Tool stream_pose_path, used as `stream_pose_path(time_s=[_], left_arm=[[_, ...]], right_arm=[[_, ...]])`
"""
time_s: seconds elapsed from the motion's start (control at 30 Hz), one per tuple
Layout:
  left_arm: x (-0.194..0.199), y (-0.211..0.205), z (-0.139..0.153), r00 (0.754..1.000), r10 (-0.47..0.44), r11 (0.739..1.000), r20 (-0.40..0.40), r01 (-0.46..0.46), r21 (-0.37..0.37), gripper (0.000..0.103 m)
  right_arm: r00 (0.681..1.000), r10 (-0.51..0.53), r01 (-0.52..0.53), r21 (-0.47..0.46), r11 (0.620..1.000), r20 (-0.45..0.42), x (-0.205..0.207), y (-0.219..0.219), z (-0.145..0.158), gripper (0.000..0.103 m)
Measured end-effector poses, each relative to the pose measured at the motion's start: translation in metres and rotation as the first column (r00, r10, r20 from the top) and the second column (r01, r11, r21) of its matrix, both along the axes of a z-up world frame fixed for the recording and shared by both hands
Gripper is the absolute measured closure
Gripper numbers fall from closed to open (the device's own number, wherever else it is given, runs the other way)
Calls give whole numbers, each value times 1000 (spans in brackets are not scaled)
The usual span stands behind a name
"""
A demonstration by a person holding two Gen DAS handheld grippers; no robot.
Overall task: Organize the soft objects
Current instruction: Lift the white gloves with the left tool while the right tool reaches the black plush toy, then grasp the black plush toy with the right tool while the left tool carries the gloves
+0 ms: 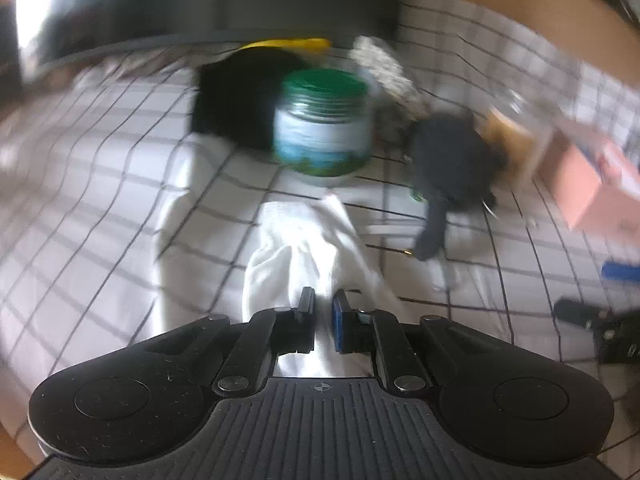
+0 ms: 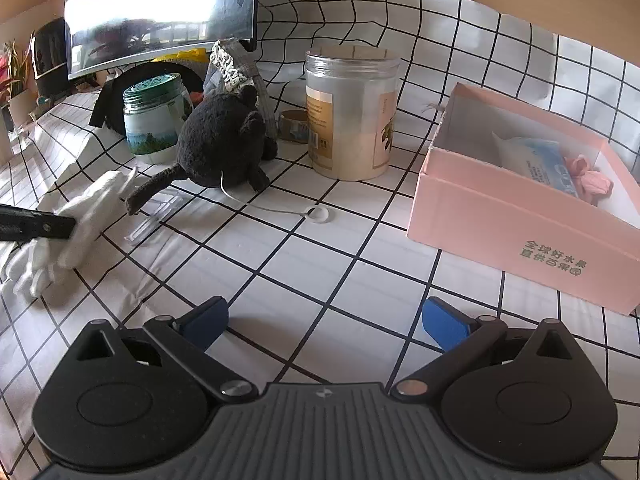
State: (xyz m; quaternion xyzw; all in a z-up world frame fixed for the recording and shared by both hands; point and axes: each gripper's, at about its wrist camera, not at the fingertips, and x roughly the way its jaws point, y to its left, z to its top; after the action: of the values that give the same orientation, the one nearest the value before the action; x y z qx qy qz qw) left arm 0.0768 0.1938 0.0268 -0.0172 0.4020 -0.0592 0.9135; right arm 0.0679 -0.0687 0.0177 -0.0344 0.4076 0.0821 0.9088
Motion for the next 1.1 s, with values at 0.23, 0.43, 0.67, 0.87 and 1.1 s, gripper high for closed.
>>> stream_pose_path(time_s=[0.23, 0.43, 0.67, 0.87, 1.1], left_arm=[[-18, 39, 34, 991, 73, 997, 108, -69, -37, 92], [-23, 51, 47, 985, 74, 995, 154, -62, -80, 92], [-19, 51, 53, 982, 23, 997, 190, -9, -75, 92], [7, 47, 75, 966, -48, 998, 253, 56, -25, 92], [62, 17, 137, 897, -169, 986, 408, 156, 64, 92]], right_arm=[[994, 105, -104, 22, 994, -20, 18, 22, 23, 11], [968, 215, -201, -113, 973, 128, 53, 96, 59, 11], [985, 167, -154, -244, 957, 35, 118, 138, 30, 20], [983, 175, -179, -102, 979, -54, 126, 120, 51, 37], [974, 150, -152, -4, 988, 169, 119, 71, 170, 37]])
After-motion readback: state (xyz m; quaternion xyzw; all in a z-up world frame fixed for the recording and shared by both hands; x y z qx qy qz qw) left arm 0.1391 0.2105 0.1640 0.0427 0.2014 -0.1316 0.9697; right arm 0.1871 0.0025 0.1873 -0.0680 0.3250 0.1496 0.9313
